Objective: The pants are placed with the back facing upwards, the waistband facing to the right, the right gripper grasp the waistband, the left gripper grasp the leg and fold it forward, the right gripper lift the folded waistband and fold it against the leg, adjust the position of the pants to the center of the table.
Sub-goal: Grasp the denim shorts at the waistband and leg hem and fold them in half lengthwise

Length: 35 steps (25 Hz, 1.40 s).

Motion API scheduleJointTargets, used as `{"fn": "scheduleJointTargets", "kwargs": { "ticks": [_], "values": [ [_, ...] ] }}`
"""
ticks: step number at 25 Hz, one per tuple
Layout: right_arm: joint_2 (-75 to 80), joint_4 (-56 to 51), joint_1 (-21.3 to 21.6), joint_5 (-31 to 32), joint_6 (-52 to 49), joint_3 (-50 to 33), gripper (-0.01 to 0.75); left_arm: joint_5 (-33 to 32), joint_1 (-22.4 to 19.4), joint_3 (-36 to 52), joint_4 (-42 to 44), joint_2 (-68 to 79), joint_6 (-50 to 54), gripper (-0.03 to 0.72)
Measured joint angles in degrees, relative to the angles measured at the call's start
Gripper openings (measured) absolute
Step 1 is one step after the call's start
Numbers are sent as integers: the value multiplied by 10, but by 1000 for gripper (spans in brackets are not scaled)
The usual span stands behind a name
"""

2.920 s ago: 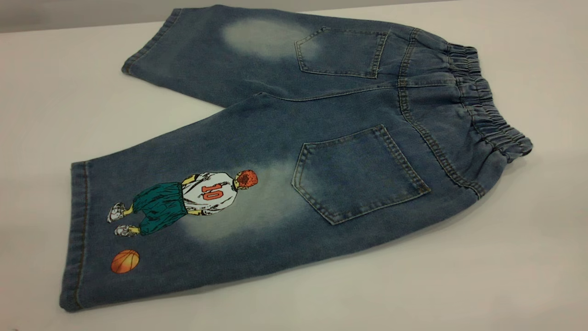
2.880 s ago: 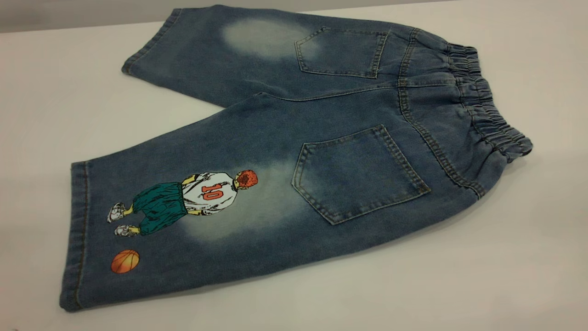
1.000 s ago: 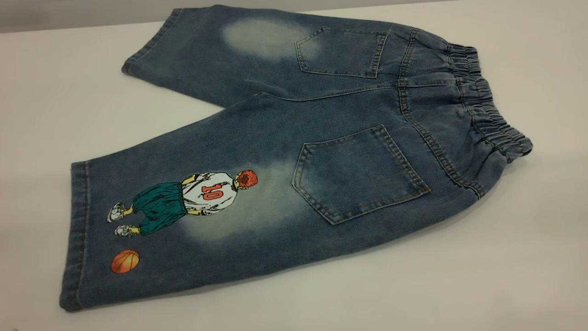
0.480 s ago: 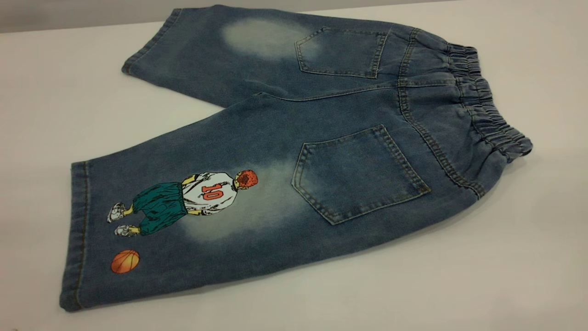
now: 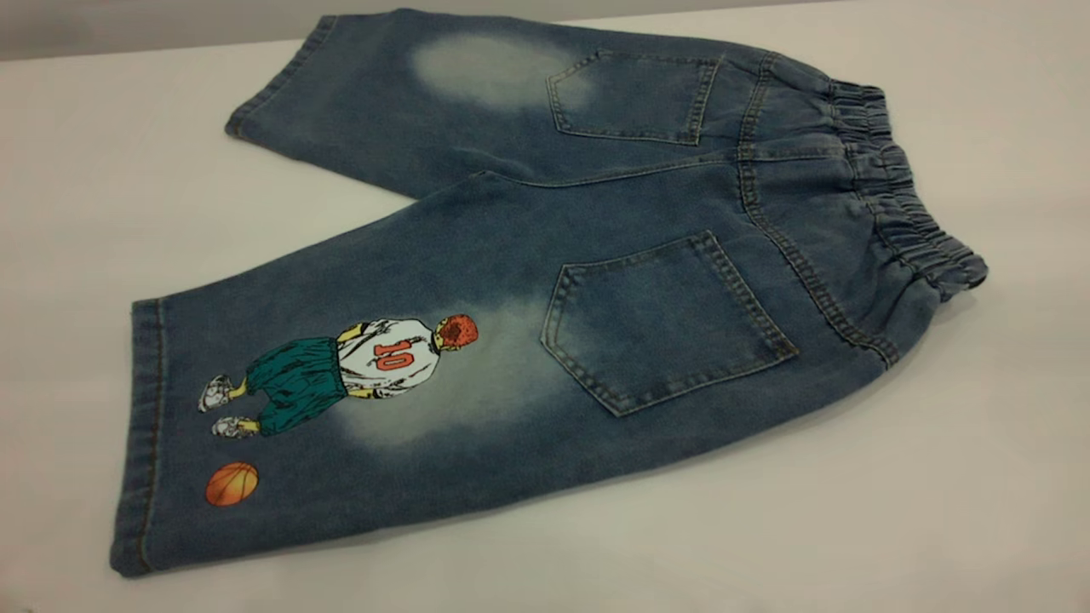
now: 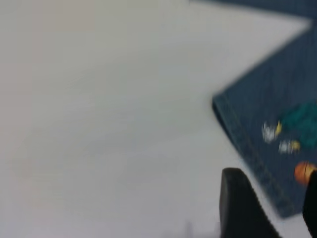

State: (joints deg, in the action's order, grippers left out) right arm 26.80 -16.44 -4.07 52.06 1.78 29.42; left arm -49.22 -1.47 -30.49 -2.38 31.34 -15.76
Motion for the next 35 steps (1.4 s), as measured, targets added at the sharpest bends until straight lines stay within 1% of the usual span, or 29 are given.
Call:
{"fn": "scheduleJointTargets", "kwargs": {
  "ticks": [5,7,11,14,20,23,26,30,32,35],
  "values": [
    [104,-4,0,-98,4,-6,408,47,0,0,-64,104,-45,311],
    [144,-7,0,-123,4,-6,408,63,0,0,-90,127,-63,311],
    [233,-44,0,-186,37,-6,408,67,0,0,-139,167,-111,311],
    [310,-95,0,-228,87,-6,408,70,0,0,-176,196,-151,311],
    [464,-213,0,-292,200,-6,408,119,0,0,-231,224,-244,311],
    [536,-281,0,-325,267,-3,408,124,0,0,-259,224,-275,311],
    [599,-352,0,-347,337,4,408,124,0,0,-282,223,-286,311],
    [667,-443,3,-344,436,22,408,123,0,0,-292,223,-288,311],
    [692,-485,14,-337,481,36,408,122,0,0,-293,223,-288,312],
    [727,-532,45,-311,536,58,408,122,0,0,-295,223,-288,331]
  ]
}}
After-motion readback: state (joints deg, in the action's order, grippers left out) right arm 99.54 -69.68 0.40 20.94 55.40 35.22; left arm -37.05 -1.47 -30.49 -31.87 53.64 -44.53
